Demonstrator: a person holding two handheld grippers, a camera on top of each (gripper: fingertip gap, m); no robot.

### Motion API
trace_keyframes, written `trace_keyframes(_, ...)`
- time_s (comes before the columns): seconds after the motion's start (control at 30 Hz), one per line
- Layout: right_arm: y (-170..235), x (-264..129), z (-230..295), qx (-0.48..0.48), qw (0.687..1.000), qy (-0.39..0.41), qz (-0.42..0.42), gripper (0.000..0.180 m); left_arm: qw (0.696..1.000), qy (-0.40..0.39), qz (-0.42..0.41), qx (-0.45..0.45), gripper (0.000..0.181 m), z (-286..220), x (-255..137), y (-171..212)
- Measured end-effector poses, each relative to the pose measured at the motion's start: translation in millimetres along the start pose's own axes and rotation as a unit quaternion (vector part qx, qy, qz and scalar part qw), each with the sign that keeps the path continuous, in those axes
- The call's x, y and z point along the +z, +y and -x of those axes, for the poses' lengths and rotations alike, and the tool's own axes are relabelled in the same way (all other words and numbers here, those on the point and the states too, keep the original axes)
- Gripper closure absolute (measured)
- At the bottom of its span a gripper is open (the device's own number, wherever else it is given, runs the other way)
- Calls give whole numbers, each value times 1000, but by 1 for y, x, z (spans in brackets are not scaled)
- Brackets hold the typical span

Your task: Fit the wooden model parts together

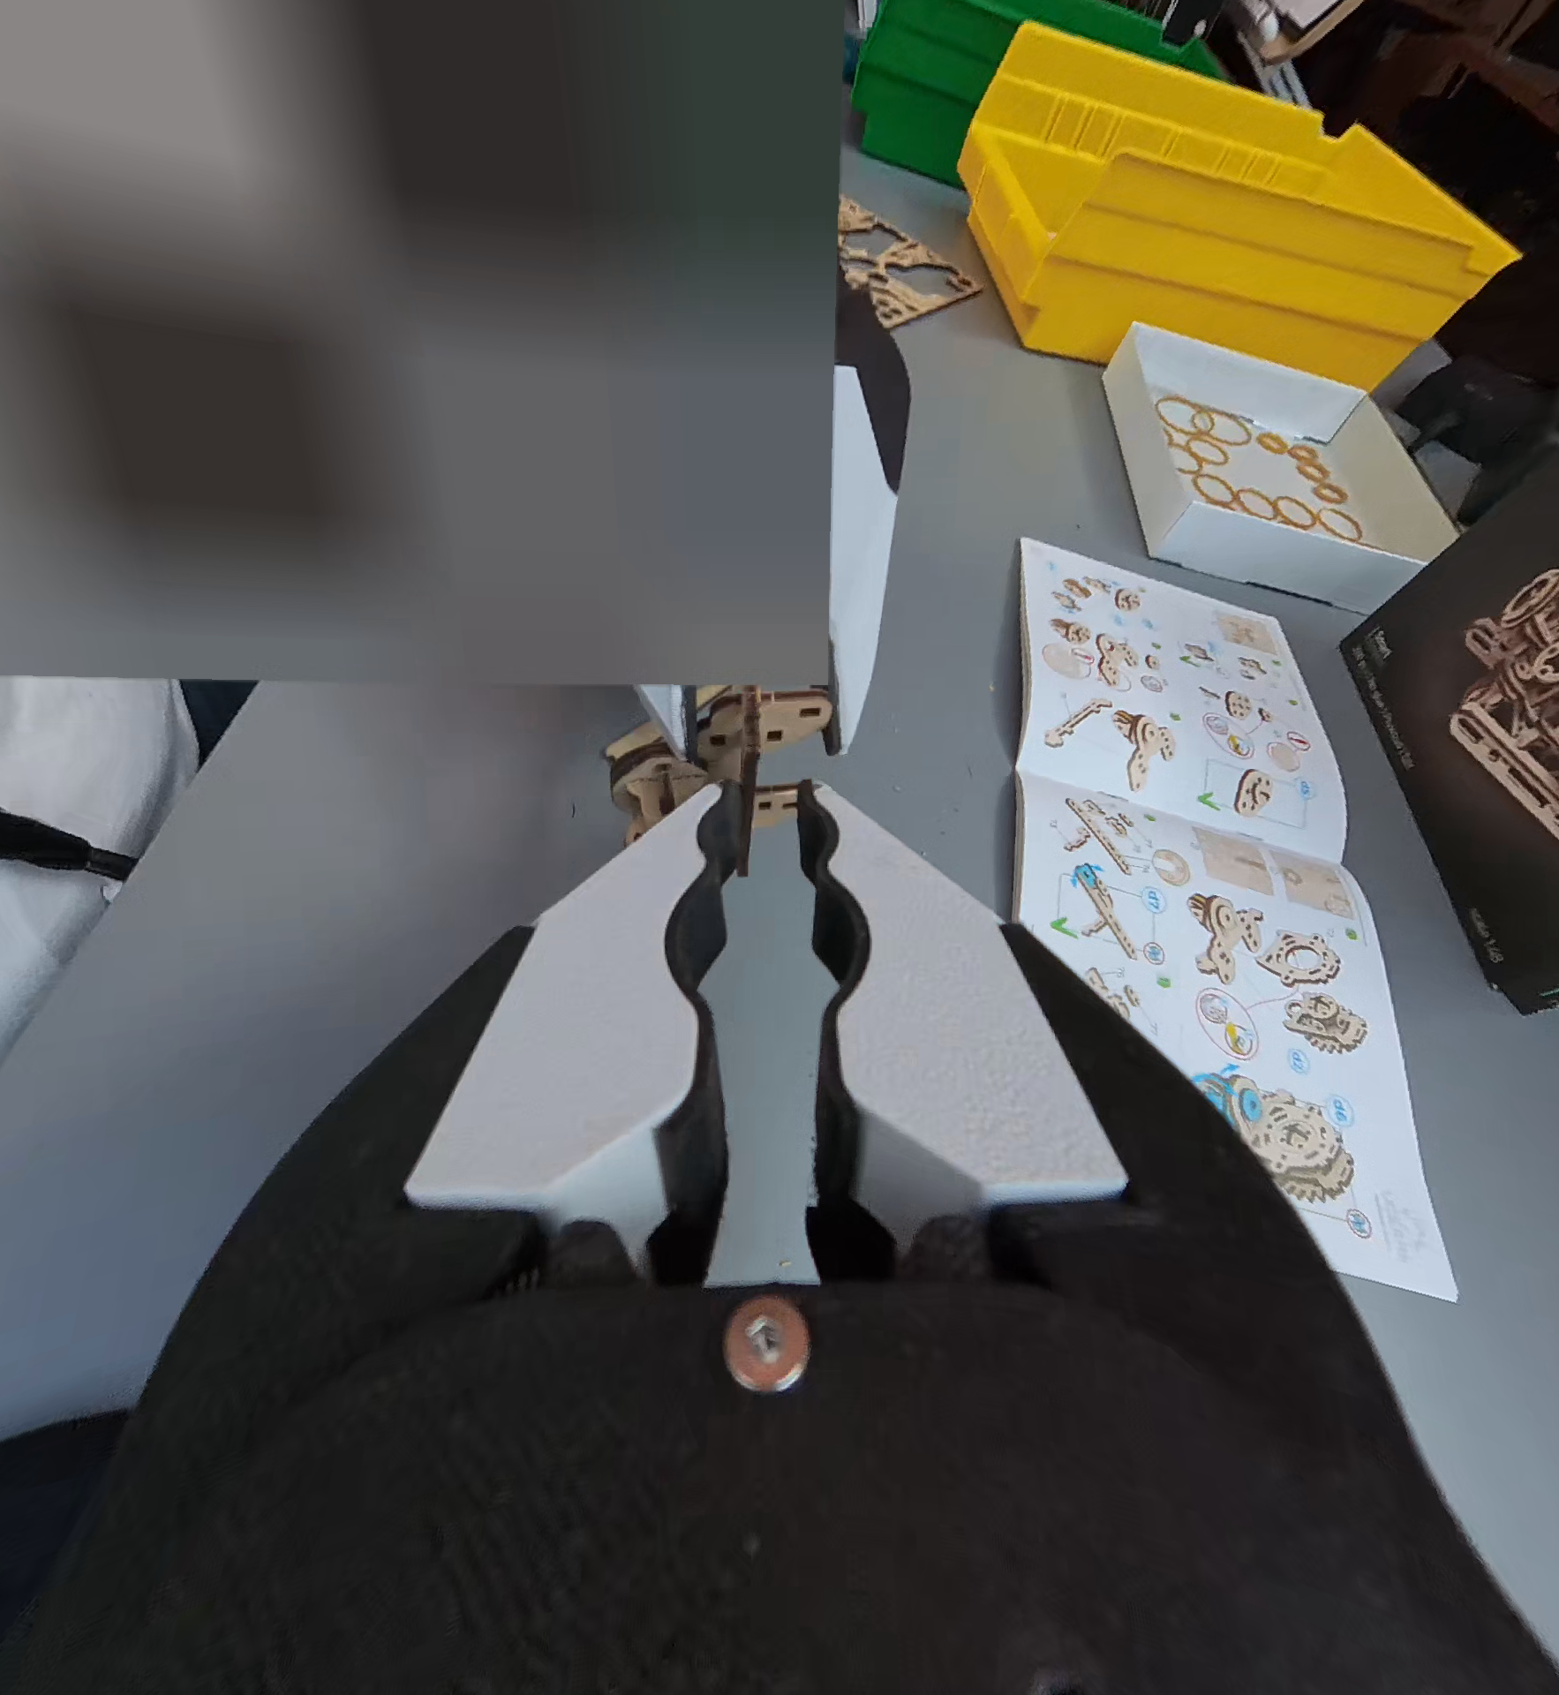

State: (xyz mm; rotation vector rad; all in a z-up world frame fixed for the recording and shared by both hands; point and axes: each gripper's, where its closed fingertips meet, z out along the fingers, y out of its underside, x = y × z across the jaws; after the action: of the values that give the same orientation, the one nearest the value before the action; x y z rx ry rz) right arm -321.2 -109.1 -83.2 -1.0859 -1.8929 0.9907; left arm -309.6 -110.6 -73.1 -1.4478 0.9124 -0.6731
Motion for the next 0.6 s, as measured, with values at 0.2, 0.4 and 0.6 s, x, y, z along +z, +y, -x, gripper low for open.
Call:
trace_keyframes(0.2, -27, -10, 2, 67, 989, -47, -123, 175, 999, 1, -41, -2, 155, 0, -6, -15)
trace_keyframes(0.4, -29, -10, 1, 86, 984, -57, -143, 178, 999, 2, -53, -13, 155, 2, -8, -18)
trace_keyframes(0.6, -30, -6, 3, 97, 983, -61, -145, 178, 998, 1, -55, -10, 155, 1, -8, -19)
